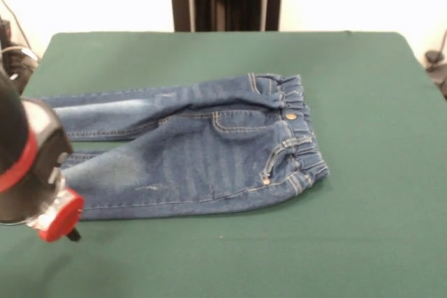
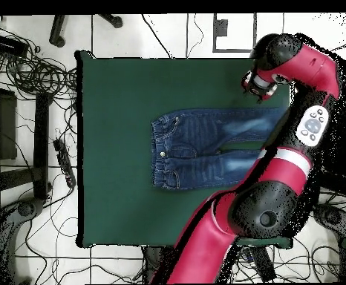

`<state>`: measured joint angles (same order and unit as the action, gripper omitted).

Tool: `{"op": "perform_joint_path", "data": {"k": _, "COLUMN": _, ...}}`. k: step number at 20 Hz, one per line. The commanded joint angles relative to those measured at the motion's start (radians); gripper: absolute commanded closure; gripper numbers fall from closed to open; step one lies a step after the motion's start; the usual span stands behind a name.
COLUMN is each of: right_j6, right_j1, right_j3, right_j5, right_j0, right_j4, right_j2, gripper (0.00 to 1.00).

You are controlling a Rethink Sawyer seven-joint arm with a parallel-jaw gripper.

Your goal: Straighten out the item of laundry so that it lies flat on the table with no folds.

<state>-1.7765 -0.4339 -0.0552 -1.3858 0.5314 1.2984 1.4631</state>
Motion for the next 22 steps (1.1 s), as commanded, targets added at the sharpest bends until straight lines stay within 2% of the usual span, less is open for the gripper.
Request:
{"op": "perform_joint_path", "data": {"k": 1, "right_j6": -0.264, "right_j1": -0.004, "right_j3": -0.166, "right_j5": -0.003, "right_j0": -0.148, "right_j4": -0.04, "right_j2": -0.143, "gripper": 0.0}}
{"op": "perform_joint_path", "data": {"k": 6, "right_j6": -0.273, "right_j1": 0.091, "right_j3": -0.345, "right_j5": 0.082, "right_j0": -0.282, "right_j4": -0.092, "right_j2": -0.294, "gripper": 0.0}}
{"op": "perform_joint_path", "data": {"k": 9, "right_j6": -0.301, "right_j1": 0.127, "right_j3": -0.419, "right_j5": 0.197, "right_j0": -0.343, "right_j4": -0.078, "right_j2": -0.371, "gripper": 0.0}}
{"op": "perform_joint_path", "data": {"k": 13, "right_j6": -0.3, "right_j1": 0.175, "right_j3": -0.519, "right_j5": 0.274, "right_j0": -0.417, "right_j4": -0.067, "right_j2": -0.452, "gripper": 0.0}}
{"op": "perform_joint_path", "data": {"k": 19, "right_j6": -0.369, "right_j1": 0.187, "right_j3": -0.573, "right_j5": 0.37, "right_j0": -0.499, "right_j4": -0.044, "right_j2": -0.515, "gripper": 0.0}}
{"op": "perform_joint_path", "data": {"k": 22, "right_j6": -0.487, "right_j1": 0.15, "right_j3": -0.511, "right_j5": 0.355, "right_j0": -0.506, "right_j4": -0.03, "right_j2": -0.49, "gripper": 0.0}}
